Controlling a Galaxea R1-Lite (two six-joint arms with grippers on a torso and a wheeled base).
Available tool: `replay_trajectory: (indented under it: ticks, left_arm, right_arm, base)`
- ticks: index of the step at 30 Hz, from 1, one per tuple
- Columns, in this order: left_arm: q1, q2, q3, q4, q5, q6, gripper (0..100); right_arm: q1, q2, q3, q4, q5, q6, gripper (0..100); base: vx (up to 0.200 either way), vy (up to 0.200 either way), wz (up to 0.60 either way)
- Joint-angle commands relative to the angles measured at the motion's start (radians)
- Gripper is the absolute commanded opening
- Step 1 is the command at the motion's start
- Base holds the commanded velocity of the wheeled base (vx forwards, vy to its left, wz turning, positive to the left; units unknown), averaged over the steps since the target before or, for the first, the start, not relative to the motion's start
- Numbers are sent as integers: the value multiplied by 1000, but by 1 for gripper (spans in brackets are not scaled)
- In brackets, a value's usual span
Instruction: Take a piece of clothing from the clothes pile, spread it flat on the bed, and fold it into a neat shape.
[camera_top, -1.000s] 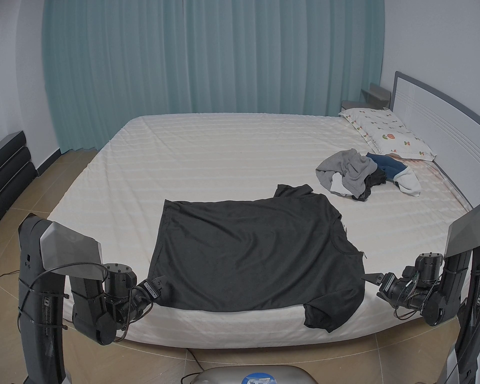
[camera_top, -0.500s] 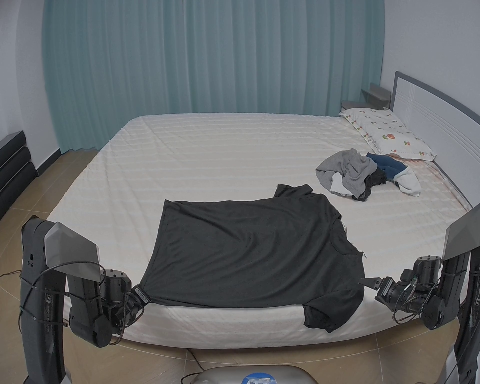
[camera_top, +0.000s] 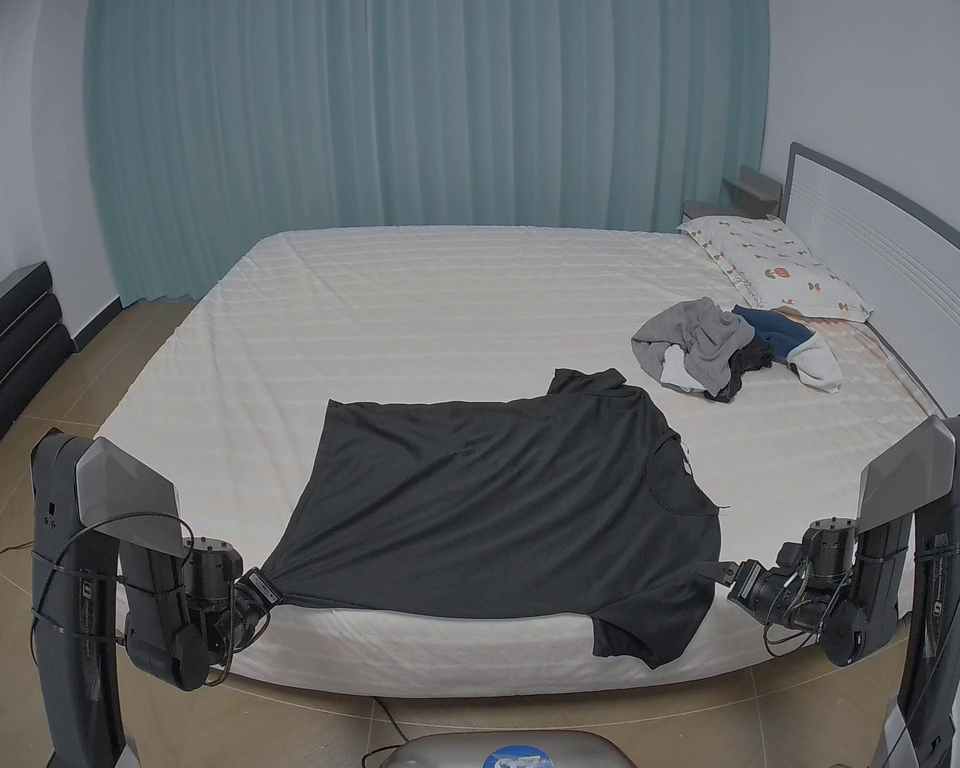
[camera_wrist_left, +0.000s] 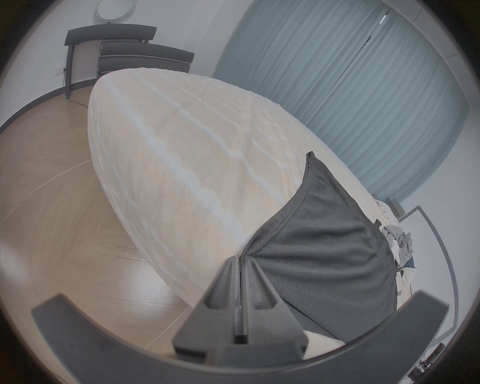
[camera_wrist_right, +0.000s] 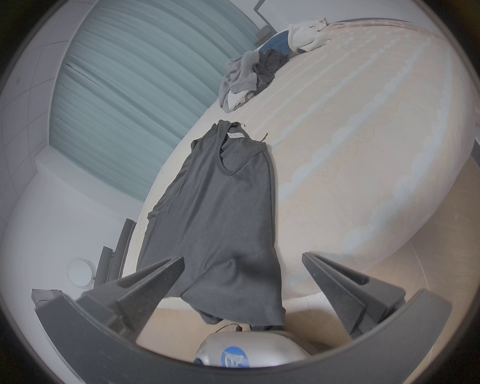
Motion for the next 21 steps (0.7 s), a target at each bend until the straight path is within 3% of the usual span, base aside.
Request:
replay_trajectory:
  ticks: [1,5,6,11,16,21]
  left_arm:
    - [0,-1,-4,1,-1,-2,0]
    - [0,-1,-12,-1,-1,-2,0]
    - [1,-1,-12,-1,-1,-2,0]
    - [0,1,-13,-1,-1,-13,0]
    - [-4,1,-13,-1,-1,-13,0]
    - [-7,-2,-12,-1,-1,-13,0]
  right_arm:
    - [12,45,-52,-9,-18,4,100]
    - [12,69,-98,-9,-58,2,100]
    - [12,68,-101,-10,-67,-1,0]
    - [2,56,-167,-7,-90,-6,0]
    - [-4,17,-316,133,-90,-12,0]
    - [2,20,-385,177,-90,-12,0]
  base:
    - [0,0,0]
    - [0,0,0]
    - [0,0,0]
    - [0,0,0]
    - [0,0,0]
    - [0,0,0]
